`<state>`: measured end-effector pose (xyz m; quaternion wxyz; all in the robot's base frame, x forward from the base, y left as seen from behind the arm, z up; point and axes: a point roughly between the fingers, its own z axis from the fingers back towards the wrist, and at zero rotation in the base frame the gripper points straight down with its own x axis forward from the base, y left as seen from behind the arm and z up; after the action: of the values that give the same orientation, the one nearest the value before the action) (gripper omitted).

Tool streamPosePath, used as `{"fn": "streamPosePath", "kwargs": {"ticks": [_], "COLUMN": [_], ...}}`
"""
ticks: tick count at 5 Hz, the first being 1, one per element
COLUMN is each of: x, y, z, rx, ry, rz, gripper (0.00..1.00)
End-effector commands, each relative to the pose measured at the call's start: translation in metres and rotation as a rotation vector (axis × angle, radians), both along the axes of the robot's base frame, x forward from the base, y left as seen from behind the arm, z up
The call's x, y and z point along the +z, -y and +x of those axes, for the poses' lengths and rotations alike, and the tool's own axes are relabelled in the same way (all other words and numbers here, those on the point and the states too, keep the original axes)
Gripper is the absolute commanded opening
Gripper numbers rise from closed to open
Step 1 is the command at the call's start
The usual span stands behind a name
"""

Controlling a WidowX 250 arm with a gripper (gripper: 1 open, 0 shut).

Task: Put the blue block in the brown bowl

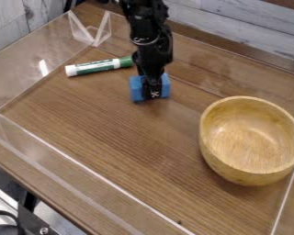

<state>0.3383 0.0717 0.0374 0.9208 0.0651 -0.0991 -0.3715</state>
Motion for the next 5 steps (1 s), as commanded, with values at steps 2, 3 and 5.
{"fn": "streamPosePath", "kwargs": {"ticks": [2, 3, 5], "x": [0.044, 0.073, 0.108], "y": [-0.01, -0.015, -0.032], "z": [0.013, 0.018, 0.013], "rx": [0.023, 0.056, 0.144], "ry": [0.112, 0.182, 0.27], "rz": [0.028, 0.064, 0.12], "gripper": [0.0, 0.0, 0.0]}}
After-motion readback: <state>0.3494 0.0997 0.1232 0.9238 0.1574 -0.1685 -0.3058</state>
